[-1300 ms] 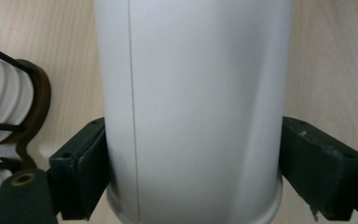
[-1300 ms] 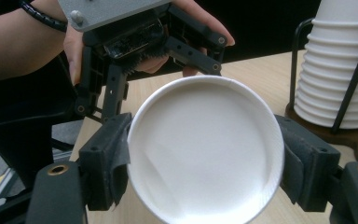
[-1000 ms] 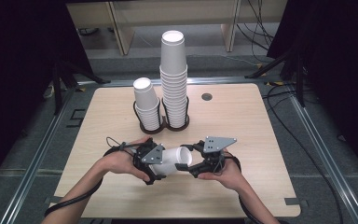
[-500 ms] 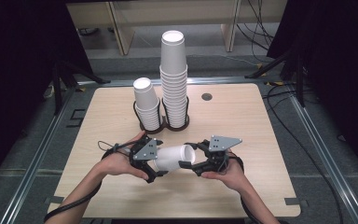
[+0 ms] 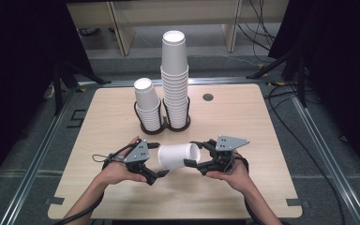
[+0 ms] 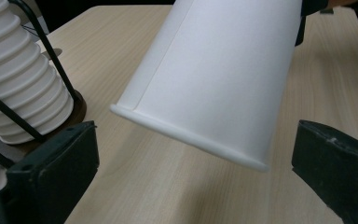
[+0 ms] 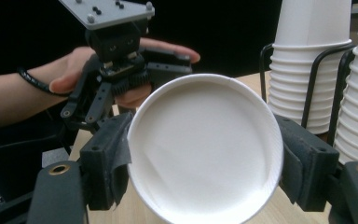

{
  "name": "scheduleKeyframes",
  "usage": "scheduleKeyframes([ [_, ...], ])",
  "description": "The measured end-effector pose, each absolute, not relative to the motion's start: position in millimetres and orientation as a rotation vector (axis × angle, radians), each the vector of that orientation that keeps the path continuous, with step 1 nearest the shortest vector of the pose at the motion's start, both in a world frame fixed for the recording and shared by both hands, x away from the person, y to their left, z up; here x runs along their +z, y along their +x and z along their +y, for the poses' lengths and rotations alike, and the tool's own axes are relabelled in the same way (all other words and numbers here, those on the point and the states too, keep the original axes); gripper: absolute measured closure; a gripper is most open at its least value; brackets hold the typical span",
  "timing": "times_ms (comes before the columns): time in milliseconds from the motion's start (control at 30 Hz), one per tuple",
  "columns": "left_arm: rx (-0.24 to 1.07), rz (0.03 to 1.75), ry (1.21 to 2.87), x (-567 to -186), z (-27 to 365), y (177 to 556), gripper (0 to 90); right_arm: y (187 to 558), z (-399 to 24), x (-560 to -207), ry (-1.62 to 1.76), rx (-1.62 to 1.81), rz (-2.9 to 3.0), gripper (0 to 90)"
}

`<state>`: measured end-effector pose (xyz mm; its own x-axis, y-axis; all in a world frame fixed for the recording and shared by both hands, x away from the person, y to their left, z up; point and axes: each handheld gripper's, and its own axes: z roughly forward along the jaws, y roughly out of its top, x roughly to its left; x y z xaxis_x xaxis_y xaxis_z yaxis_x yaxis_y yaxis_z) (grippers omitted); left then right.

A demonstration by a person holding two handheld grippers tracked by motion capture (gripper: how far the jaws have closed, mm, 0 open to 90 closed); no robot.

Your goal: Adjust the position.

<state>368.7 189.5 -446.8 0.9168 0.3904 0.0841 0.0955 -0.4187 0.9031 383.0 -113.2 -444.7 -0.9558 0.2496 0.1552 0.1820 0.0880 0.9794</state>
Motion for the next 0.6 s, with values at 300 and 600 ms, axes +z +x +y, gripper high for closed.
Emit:
scheduleKeyframes([
  [300, 0.335, 0.368, 1.912, -454.5, 189.8, 369.2, 0.1, 383.9, -110.9, -443.3, 0.460, 2.033, 2.278, 27.8],
  [600, 0.315, 0.358, 1.893, -456.1, 190.1, 373.9, 0.1, 385.4, -110.2, -443.0, 0.444, 2.077, 2.272, 27.8],
])
